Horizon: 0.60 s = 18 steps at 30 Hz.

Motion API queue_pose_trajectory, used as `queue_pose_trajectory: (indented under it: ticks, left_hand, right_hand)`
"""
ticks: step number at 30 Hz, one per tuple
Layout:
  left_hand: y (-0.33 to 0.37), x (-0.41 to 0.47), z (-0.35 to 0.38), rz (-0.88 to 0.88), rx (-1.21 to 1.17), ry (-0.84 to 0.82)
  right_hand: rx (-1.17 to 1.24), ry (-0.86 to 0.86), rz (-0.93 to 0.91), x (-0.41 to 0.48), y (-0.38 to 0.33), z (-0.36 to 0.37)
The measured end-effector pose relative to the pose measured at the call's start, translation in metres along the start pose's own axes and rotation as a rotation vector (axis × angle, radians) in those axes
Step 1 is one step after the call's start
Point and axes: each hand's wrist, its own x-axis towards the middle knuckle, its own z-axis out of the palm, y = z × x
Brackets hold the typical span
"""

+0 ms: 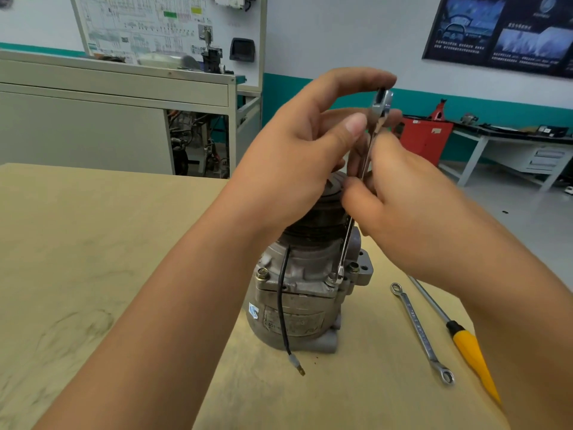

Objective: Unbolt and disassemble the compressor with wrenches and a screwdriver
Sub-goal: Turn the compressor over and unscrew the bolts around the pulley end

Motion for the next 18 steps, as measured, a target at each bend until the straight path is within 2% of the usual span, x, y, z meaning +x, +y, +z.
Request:
queue_pose_trajectory:
  ticks: [9, 18]
  left_hand:
    - [0.009, 0.005, -0.008, -0.043, -0.028, -0.033]
    - [0.02, -0.008, -0.018, -0.01, 0.088, 0.159]
  right_hand:
    - [-0.043, -0.024, -0.014, -0.005, -0.005, -0.007]
    - [-0.028, -0.2, -0.061, 0.005, -0.012, -0.017]
